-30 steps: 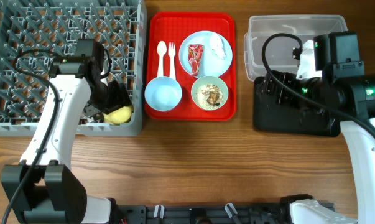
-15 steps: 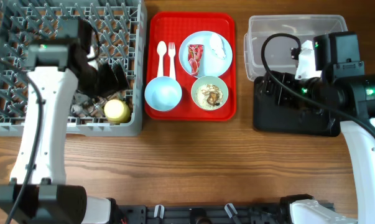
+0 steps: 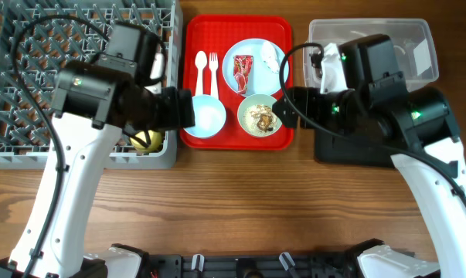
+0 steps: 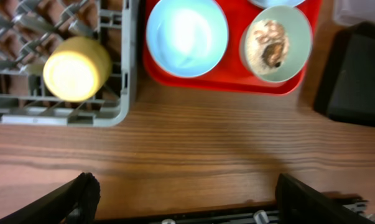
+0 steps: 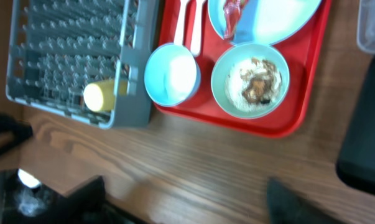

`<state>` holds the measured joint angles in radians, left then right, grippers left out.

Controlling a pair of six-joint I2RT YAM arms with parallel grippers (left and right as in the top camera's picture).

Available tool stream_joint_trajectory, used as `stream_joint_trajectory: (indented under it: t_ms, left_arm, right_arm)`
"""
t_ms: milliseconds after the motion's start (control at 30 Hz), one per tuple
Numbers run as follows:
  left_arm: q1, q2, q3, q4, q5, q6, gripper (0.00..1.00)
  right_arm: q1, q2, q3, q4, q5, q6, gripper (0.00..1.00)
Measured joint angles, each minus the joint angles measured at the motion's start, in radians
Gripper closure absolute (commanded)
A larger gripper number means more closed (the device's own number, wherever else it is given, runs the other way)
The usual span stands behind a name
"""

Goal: Sort waste into correct bins and load items into the dishwasher rack

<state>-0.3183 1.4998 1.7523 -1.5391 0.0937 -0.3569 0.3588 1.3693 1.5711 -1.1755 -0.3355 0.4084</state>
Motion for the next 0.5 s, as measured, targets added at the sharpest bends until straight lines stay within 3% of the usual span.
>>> stream_joint_trajectory:
  t_ms: [167, 200, 267, 500]
  left_arm:
    - [0.007, -0.007, 0.000, -0.006, -0.060, -0.024, 0.05]
    - [0.017, -0.014, 0.000, -0.006, -0.067, -0.028, 0.05]
    - [0.043, -0.036, 0.000, -0.006, -0.074, -0.031, 0.05]
    - [0.055, -0.068, 0.000, -0.050, -0.040, -0.015, 0.05]
  right_arm:
    - [0.027, 0.029, 0.000, 0.064, -0.001, 0.013, 0.56]
    - [0.063, 0.069, 0.000, 0.094, -0.001, 0.014, 0.54]
    - [0.100, 0.119, 0.000, 0.128, -0.002, 0.016, 0.41]
    - [0.133, 0.237, -0.013, 0.168, 0.000, 0.043, 0.32]
